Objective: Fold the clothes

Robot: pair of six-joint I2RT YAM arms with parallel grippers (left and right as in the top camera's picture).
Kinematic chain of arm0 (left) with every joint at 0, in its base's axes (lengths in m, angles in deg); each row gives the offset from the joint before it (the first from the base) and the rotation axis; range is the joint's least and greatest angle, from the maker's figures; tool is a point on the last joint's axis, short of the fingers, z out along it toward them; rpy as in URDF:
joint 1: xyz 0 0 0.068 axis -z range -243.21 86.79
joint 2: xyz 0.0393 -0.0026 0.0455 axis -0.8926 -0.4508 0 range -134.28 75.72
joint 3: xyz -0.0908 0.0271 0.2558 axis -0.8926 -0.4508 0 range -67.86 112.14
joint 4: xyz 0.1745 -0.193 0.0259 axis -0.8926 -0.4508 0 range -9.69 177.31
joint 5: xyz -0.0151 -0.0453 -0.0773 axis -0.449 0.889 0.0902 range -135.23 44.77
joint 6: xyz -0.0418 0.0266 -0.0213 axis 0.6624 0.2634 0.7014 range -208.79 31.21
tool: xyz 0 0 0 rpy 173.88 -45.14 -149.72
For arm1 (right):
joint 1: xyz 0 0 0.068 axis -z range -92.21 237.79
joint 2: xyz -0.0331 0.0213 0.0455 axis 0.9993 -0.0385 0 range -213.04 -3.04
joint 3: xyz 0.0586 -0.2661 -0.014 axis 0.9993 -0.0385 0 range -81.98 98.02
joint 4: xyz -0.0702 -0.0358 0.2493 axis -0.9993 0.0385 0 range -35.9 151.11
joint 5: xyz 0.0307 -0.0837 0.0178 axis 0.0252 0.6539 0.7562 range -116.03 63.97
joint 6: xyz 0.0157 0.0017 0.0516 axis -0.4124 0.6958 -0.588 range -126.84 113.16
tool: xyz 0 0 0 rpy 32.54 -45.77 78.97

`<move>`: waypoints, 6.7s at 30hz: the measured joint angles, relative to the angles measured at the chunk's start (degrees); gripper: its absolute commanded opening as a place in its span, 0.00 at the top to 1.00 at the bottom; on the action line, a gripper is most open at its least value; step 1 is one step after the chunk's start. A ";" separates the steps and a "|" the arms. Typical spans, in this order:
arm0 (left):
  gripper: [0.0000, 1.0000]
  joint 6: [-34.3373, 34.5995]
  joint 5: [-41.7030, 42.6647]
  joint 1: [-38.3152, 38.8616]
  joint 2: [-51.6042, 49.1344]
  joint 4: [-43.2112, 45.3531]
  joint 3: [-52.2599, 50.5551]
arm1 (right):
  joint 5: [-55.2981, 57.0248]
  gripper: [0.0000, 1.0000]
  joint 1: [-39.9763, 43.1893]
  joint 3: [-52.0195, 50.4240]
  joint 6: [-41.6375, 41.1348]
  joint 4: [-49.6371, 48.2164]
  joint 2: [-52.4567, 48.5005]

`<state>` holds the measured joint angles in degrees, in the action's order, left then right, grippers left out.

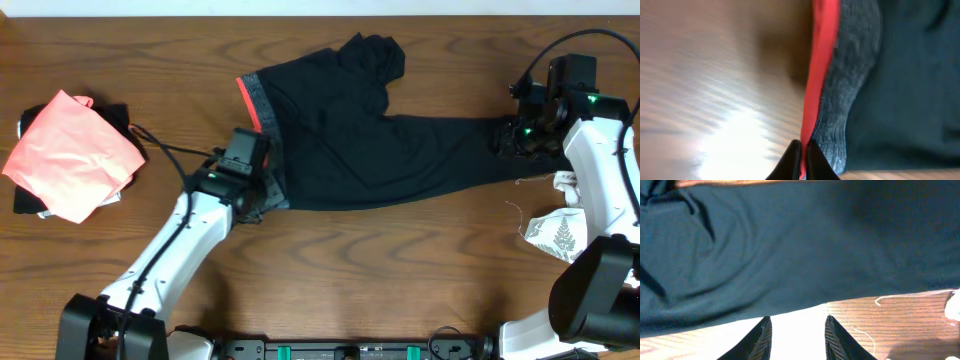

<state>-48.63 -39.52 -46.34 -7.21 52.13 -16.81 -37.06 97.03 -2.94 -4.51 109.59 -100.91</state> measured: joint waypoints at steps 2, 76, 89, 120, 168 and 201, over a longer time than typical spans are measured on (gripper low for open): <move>0.94 -0.42 -1.44 -2.51 0.00 -2.71 0.00 | 0.13 0.66 0.00 0.00 0.02 0.15 0.00; 0.94 -19.04 -3.98 -18.23 -14.19 -6.99 -0.87 | 5.31 0.60 0.00 -2.14 -0.63 -5.09 -0.79; 0.94 -18.95 -6.99 -21.27 -14.16 -6.60 -0.87 | 5.38 0.66 0.00 -7.04 -1.88 -9.11 -14.99; 0.86 -19.02 -8.74 -21.81 -10.95 -7.82 -0.42 | 6.99 0.50 0.70 -1.29 -7.69 0.26 -16.37; 0.58 -25.00 -1.60 -16.63 2.03 7.17 2.03 | 13.35 0.71 -17.90 10.64 -6.25 -52.72 -36.02; 0.58 -25.00 -1.60 -16.63 2.03 7.13 2.03 | 37.55 0.55 -3.15 7.34 -12.87 -25.53 -25.44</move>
<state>-73.63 -41.11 -62.98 -5.18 59.26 -14.78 0.49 93.88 4.41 -17.38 84.06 -126.35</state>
